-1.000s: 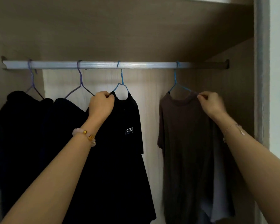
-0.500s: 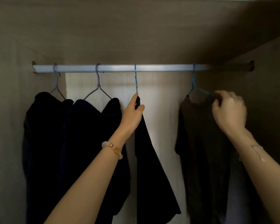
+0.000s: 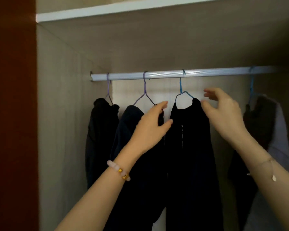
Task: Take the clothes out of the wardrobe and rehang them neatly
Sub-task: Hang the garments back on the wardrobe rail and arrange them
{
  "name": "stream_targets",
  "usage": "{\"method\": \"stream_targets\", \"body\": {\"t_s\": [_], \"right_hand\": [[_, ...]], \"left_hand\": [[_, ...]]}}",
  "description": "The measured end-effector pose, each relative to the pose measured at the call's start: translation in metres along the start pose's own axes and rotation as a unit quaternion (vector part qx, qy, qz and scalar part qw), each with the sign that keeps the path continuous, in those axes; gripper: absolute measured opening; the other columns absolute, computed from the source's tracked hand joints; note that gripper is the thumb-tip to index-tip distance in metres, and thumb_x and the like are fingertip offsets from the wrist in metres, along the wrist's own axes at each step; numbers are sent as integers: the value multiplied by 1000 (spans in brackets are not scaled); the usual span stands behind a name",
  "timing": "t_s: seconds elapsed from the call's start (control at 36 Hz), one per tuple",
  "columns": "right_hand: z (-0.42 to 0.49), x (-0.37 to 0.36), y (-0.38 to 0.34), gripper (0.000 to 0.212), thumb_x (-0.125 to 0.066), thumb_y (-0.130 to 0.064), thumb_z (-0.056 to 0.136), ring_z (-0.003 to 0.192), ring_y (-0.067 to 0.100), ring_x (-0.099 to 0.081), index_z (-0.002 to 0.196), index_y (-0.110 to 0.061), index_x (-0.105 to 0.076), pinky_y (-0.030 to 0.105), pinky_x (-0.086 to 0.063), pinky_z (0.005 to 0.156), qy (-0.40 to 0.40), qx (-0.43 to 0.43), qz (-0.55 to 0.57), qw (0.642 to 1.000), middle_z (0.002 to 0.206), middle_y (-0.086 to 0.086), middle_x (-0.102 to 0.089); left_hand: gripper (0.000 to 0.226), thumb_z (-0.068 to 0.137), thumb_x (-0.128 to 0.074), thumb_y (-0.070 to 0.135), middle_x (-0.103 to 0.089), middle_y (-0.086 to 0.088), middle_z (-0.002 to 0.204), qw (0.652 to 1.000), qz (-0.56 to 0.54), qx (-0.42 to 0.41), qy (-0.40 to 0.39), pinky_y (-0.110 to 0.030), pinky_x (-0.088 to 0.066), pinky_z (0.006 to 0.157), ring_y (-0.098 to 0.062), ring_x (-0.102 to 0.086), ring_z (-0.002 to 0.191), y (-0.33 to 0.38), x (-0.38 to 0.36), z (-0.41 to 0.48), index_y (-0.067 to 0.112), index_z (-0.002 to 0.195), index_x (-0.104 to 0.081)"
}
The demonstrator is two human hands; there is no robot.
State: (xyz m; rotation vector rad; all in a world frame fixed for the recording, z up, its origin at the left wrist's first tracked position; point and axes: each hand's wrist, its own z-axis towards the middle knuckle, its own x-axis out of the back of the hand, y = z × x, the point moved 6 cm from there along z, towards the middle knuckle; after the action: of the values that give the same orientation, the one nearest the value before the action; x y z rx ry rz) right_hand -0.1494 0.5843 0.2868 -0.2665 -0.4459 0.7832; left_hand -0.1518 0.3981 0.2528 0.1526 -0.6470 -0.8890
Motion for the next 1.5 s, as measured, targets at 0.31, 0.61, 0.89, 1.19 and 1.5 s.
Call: {"method": "stream_targets", "body": {"t_s": [0.31,0.61,0.89,1.19,1.5], "right_hand": [[58,-47,24,37,-53,-17,89,112,39,-53,122,-1,-53,37,-43,89,-107,-101,-155,977,120,21,-60],[55,-19,76,30,-41,-13,97,110,42,-54,114,-1,-62,37,-42,85,-65,-126,-155,978,116,25,-61],[49,18,88,33,-40,-20,97,112,41,-54,119,-12,-62,42,-43,94,-64,-99,-174,978,118,20,-63],[34,81,126,56,-53,-17,89,121,38,-48,141,-18,-34,49,-43,96,-9,-165,-240,957,135,16,-49],[28,123,173,28,-46,-21,96,99,32,-61,113,-6,-63,42,-52,81,83,-269,-263,923,104,15,-65]], "left_hand": [[57,93,-53,28,-44,-9,145,971,99,217,-17,-29,-37,102,-26,-45,129,-65,67,42,10,144,-35],[45,94,-52,25,-54,-11,135,976,31,214,10,-26,-37,92,-20,-51,110,-71,46,50,6,135,-49],[50,94,-48,22,-45,-14,142,969,241,42,45,-38,-41,99,-32,-45,128,-3,-7,64,8,141,-38],[90,82,-58,57,-27,-7,154,930,-258,228,-130,-38,-35,105,-28,-34,138,69,-158,104,13,150,-17],[21,88,-51,13,-51,-10,102,931,-288,226,-6,-29,-36,76,-24,-46,90,53,-172,127,5,107,-51]]}}
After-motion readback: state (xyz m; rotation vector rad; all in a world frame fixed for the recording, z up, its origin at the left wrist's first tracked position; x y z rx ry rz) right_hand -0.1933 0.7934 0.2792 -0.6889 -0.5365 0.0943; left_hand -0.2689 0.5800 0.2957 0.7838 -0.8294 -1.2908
